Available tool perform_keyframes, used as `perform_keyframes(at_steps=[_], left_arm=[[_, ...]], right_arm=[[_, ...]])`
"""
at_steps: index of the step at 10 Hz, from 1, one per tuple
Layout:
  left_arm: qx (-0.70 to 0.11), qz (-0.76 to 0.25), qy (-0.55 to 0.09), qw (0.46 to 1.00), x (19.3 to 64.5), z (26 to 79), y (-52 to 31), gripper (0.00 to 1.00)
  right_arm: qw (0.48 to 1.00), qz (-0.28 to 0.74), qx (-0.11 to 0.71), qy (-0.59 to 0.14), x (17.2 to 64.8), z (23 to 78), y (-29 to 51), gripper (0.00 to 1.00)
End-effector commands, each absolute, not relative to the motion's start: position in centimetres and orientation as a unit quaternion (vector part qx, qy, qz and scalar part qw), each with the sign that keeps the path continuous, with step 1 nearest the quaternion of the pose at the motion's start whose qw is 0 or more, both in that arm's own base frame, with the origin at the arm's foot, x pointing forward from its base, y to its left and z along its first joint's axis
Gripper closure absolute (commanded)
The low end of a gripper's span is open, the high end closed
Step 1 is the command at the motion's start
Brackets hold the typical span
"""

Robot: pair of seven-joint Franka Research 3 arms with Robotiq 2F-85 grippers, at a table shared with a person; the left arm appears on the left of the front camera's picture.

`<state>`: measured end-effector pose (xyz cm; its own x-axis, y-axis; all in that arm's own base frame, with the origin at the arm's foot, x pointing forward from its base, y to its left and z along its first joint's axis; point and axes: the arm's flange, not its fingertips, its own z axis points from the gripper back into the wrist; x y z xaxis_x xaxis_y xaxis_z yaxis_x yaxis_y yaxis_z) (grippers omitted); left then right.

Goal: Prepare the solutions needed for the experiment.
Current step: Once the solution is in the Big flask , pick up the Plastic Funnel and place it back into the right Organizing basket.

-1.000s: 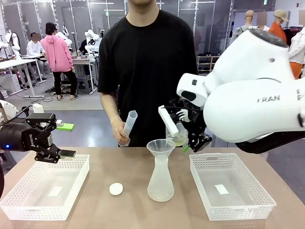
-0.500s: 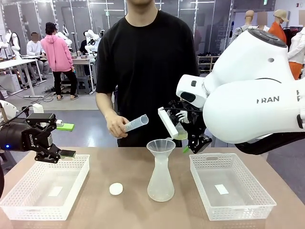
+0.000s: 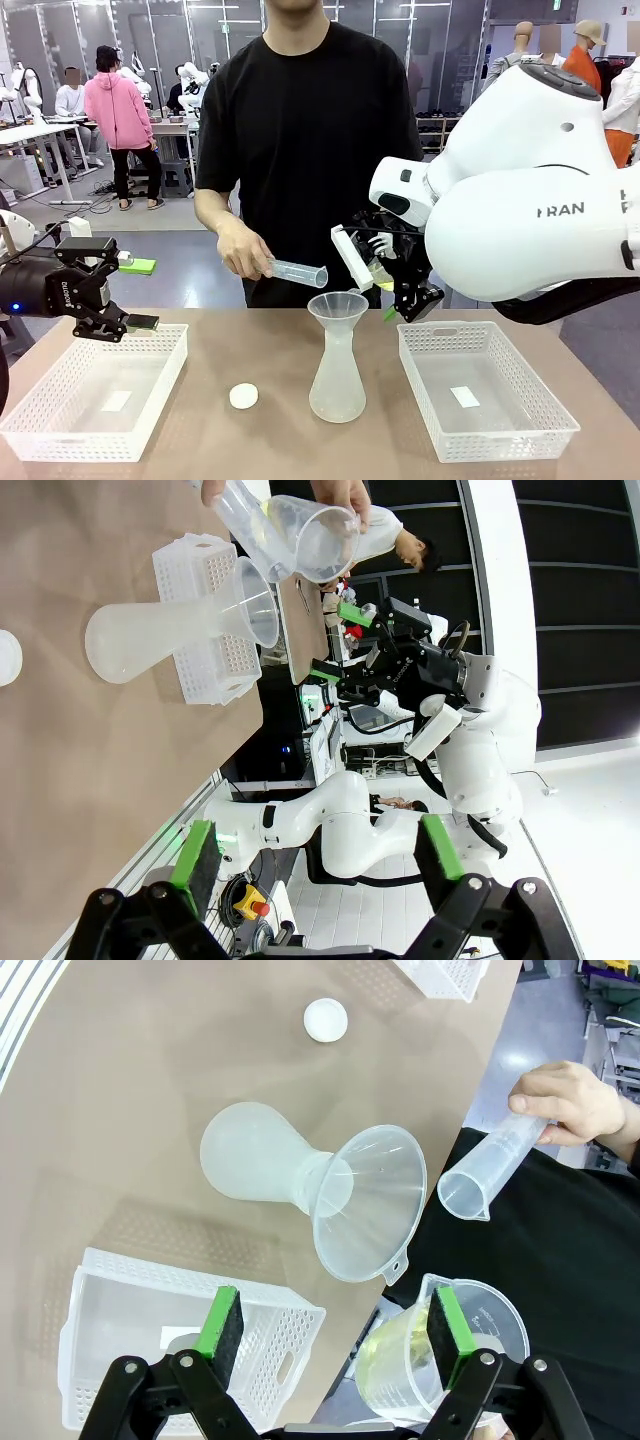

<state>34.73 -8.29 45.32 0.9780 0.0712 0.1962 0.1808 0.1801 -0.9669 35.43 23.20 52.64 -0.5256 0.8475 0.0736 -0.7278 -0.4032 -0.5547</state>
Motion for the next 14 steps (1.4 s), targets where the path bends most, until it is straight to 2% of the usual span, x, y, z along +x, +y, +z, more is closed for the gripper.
perform_keyframes(at_steps=[1, 2, 5, 6, 7, 8, 11, 14], left_arm=[[-0.644, -0.037, -0.096, 0.758, 34.7, 45.5, -8.4, 0.00], [-0.644, -0.037, -0.096, 0.758, 34.7, 45.5, -8.4, 0.00], [-0.644, -0.037, -0.096, 0.758, 34.7, 45.5, -8.4, 0.00], [-0.644, -0.037, -0.096, 0.758, 34.7, 45.5, -8.4, 0.00], [-0.644, -0.037, -0.096, 0.758, 34.7, 45.5, -8.4, 0.00], [-0.644, -0.037, -0.096, 0.758, 34.7, 45.5, -8.4, 0.00], [-0.644, -0.037, -0.096, 0.758, 34.7, 45.5, -8.4, 0.00], [-0.644, -0.037, -0.096, 0.758, 34.7, 45.5, -8.4, 0.00]], right_arm=[[0.475, 0.828, -0.112, -0.276, 35.6, 52.6, 23.3, 0.07], [0.474, 0.830, -0.110, -0.271, 35.4, 52.6, 23.2, 0.07], [0.572, 0.765, -0.097, -0.282, 35.0, 56.1, 17.6, 0.07], [0.590, 0.748, -0.064, -0.297, 34.7, 56.8, 16.2, 0.07], [0.654, 0.706, -0.003, -0.273, 34.4, 57.6, 14.7, 0.07], [0.695, 0.669, 0.027, -0.262, 34.1, 58.2, 13.2, 0.07], [0.788, 0.518, 0.199, -0.266, 31.8, 60.4, 9.4, 0.07], [0.879, 0.333, 0.277, -0.202, 28.9, 59.4, 7.1, 0.07]])
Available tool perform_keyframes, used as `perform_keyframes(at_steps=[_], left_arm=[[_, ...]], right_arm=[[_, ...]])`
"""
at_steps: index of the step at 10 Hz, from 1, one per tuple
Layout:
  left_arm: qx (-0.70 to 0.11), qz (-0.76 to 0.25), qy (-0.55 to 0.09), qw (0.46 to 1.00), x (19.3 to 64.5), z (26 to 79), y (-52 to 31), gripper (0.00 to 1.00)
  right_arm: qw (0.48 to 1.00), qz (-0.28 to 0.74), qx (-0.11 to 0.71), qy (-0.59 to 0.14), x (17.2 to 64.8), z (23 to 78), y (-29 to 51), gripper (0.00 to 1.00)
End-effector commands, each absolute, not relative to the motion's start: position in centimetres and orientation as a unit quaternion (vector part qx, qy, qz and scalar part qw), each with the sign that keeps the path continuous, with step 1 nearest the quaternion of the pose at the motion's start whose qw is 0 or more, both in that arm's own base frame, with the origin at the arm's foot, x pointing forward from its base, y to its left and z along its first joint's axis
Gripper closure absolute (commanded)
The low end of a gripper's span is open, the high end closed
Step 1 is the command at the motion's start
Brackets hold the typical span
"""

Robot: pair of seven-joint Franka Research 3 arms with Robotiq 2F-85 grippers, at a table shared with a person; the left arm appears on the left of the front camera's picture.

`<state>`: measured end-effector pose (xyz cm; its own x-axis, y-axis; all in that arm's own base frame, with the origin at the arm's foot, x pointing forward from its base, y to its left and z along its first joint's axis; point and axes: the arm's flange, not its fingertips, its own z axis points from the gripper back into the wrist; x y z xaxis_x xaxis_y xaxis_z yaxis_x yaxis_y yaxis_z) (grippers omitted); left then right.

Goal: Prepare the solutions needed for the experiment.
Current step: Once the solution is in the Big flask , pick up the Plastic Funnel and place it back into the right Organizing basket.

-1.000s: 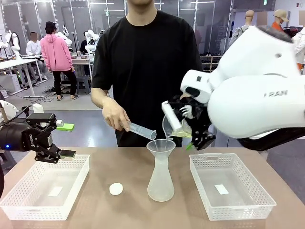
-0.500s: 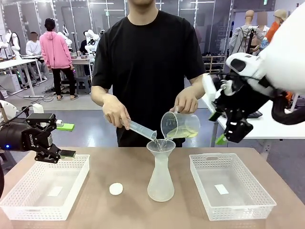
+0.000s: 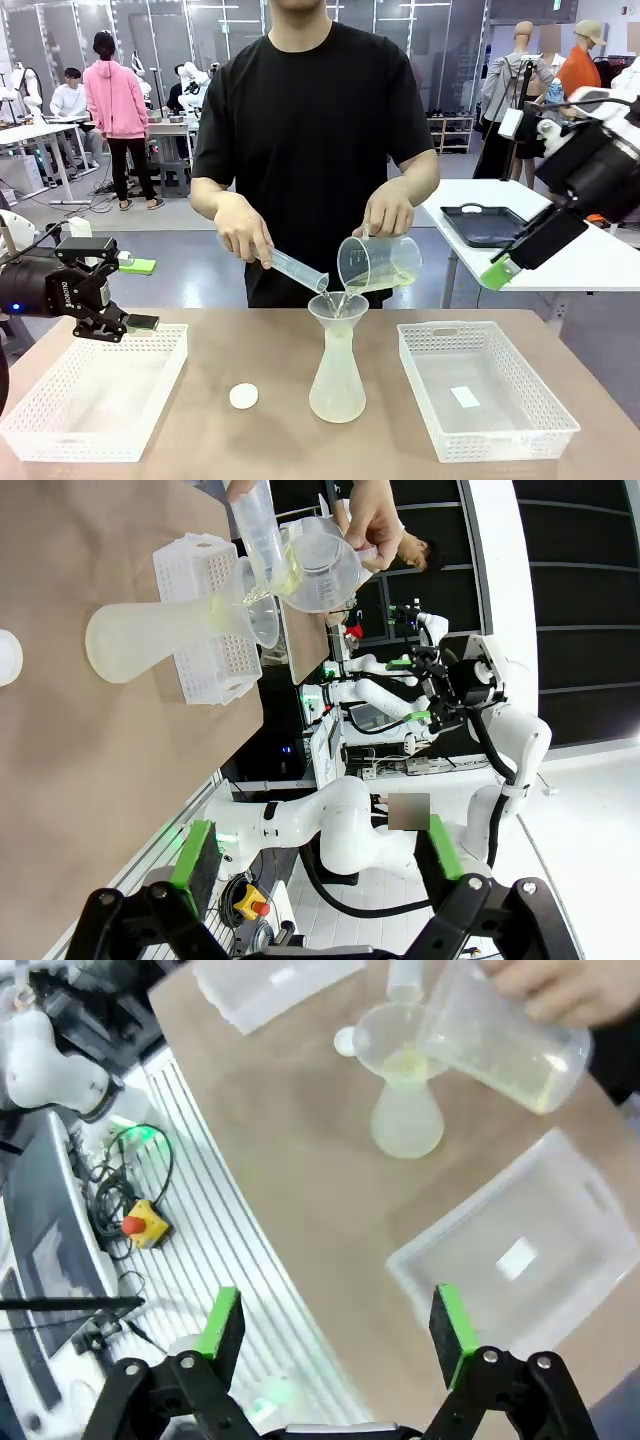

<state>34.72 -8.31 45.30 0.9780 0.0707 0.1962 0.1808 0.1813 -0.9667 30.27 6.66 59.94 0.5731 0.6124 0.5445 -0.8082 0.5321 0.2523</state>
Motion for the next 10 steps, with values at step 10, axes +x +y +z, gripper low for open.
perform_keyframes(at_steps=[10], left_arm=[[-0.644, -0.037, -0.096, 0.758, 34.7, 45.5, -8.4, 0.00]], right_arm=[[0.838, 0.093, 0.518, -0.146, 28.7, 48.5, 5.6, 0.07]])
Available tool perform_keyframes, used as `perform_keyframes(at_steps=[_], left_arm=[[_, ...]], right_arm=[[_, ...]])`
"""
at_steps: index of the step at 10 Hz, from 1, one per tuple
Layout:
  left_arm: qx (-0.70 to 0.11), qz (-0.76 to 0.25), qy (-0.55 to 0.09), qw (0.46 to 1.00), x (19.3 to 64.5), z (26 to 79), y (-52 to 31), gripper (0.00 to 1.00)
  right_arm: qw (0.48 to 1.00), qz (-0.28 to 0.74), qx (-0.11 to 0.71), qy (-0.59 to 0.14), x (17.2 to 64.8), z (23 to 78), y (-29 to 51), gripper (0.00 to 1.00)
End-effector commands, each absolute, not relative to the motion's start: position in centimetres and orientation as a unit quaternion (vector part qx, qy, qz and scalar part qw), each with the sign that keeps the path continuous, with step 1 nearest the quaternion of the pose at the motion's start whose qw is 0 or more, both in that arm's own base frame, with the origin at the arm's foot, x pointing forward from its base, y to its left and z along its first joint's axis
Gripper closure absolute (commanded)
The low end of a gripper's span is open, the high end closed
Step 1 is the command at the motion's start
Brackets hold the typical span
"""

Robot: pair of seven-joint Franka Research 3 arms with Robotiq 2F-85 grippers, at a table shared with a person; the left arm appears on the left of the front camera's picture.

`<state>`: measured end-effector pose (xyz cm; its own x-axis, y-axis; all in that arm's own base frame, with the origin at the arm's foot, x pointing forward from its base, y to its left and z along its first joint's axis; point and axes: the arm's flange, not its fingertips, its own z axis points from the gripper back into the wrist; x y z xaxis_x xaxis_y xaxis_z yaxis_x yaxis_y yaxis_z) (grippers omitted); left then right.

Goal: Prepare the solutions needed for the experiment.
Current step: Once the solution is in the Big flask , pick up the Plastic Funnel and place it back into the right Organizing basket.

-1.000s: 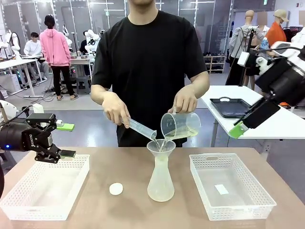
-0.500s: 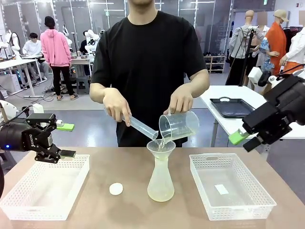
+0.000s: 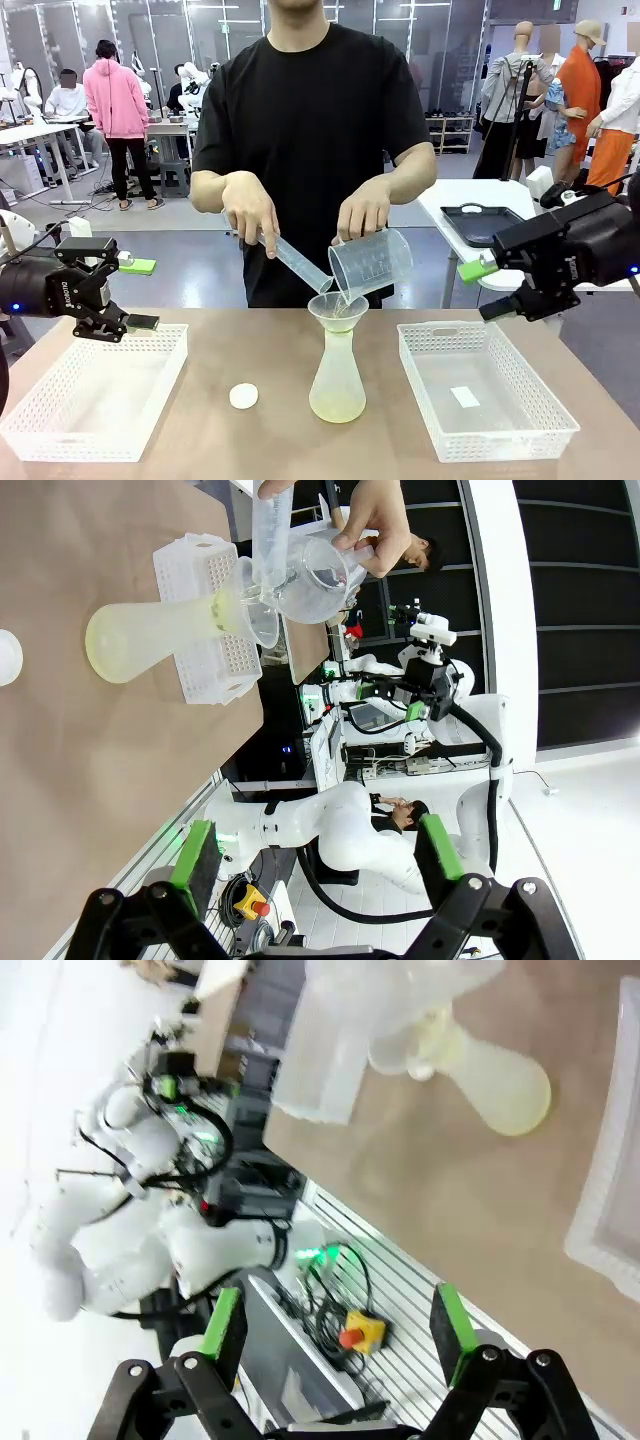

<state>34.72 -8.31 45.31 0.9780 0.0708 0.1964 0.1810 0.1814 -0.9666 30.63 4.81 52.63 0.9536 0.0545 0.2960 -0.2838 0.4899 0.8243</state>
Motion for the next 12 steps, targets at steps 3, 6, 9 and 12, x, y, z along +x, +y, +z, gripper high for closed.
perform_keyframes(at_steps=[3, 6, 9, 12], left_arm=[[-0.644, -0.037, -0.096, 0.758, 34.7, 45.5, -8.4, 0.00], [-0.644, -0.037, -0.096, 0.758, 34.7, 45.5, -8.4, 0.00], [-0.644, -0.037, -0.096, 0.758, 34.7, 45.5, -8.4, 0.00], [-0.644, -0.037, -0.096, 0.758, 34.7, 45.5, -8.4, 0.00]], right_arm=[[0.808, 0.090, 0.563, -0.150, 28.8, 46.9, 7.2, 0.07], [0.828, 0.085, 0.538, -0.132, 32.4, 51.5, 4.9, 0.07], [0.828, 0.085, 0.538, -0.132, 32.4, 51.5, 4.9, 0.07], [0.828, 0.085, 0.538, -0.132, 32.4, 51.5, 4.9, 0.07]])
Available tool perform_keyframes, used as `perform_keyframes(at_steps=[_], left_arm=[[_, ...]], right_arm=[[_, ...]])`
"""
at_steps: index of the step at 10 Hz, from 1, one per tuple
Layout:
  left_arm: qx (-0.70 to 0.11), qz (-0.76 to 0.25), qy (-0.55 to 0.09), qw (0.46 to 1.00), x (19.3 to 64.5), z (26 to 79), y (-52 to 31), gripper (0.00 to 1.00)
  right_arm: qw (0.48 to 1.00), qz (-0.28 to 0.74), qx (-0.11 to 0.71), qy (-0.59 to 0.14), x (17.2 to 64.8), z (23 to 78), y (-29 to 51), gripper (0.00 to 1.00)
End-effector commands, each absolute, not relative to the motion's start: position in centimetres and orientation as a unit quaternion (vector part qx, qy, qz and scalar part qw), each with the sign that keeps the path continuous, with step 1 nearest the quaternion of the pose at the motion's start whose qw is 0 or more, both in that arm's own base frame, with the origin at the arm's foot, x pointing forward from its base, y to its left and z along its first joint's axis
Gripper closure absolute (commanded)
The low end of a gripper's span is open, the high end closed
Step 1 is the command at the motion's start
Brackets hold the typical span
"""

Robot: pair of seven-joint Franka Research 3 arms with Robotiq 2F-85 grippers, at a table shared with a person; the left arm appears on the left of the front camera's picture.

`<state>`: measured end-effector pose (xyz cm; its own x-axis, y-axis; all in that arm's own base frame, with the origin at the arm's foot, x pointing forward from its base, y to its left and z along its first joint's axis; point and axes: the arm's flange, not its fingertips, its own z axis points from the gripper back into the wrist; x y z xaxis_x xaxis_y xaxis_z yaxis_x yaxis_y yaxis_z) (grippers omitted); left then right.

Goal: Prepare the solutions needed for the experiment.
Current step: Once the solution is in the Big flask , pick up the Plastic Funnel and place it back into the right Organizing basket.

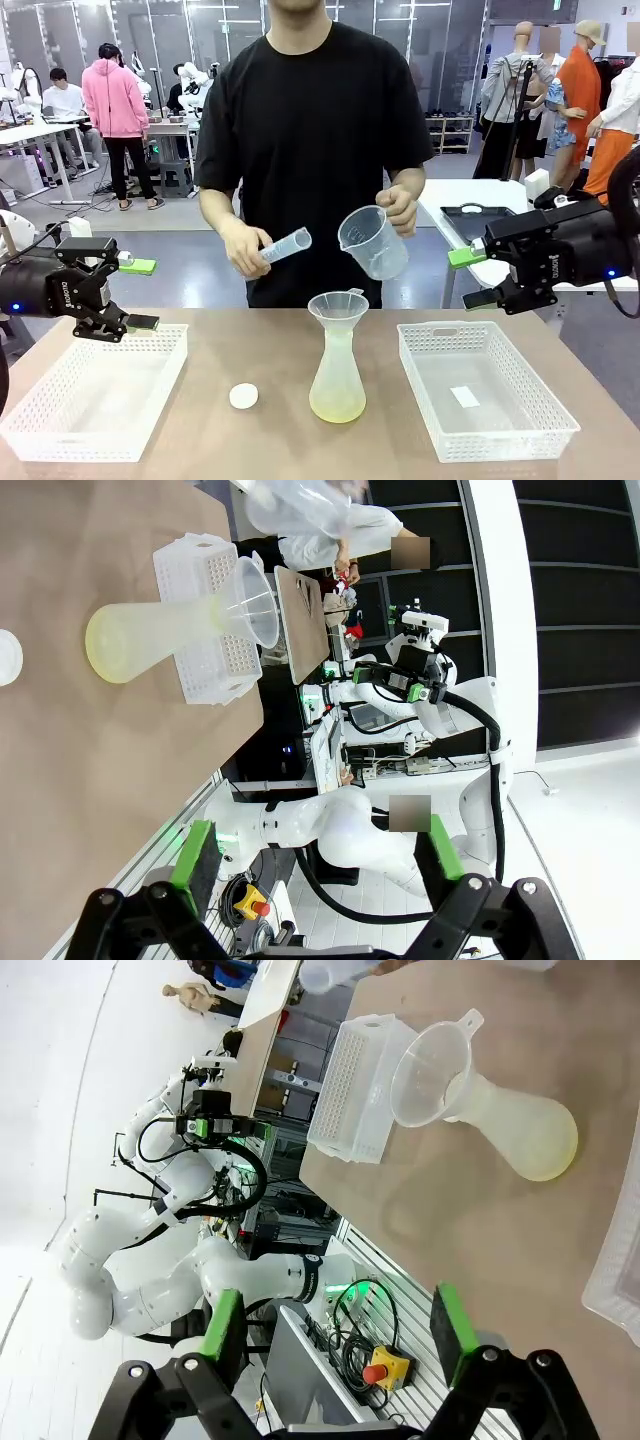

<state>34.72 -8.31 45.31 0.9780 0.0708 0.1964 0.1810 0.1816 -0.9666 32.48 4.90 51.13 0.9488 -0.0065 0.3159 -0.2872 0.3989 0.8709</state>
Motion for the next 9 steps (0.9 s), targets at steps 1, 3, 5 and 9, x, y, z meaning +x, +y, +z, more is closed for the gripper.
perform_keyframes(at_steps=[1, 3, 5, 9], left_arm=[[-0.644, -0.037, -0.096, 0.758, 34.74, 45.49, -8.37, 0.00], [-0.644, -0.037, -0.096, 0.758, 34.74, 45.49, -8.37, 0.00], [-0.644, -0.037, -0.096, 0.758, 34.74, 45.49, -8.37, 0.00], [-0.644, -0.037, -0.096, 0.758, 34.74, 45.49, -8.37, 0.00]], right_arm=[[0.828, 0.085, 0.538, -0.132, 32.36, 51.45, 4.86, 0.07], [0.828, 0.085, 0.538, -0.132, 32.36, 51.45, 4.86, 0.07], [0.828, 0.085, 0.538, -0.132, 32.36, 51.45, 4.86, 0.07], [0.828, 0.085, 0.538, -0.132, 32.36, 51.45, 4.86, 0.07]])
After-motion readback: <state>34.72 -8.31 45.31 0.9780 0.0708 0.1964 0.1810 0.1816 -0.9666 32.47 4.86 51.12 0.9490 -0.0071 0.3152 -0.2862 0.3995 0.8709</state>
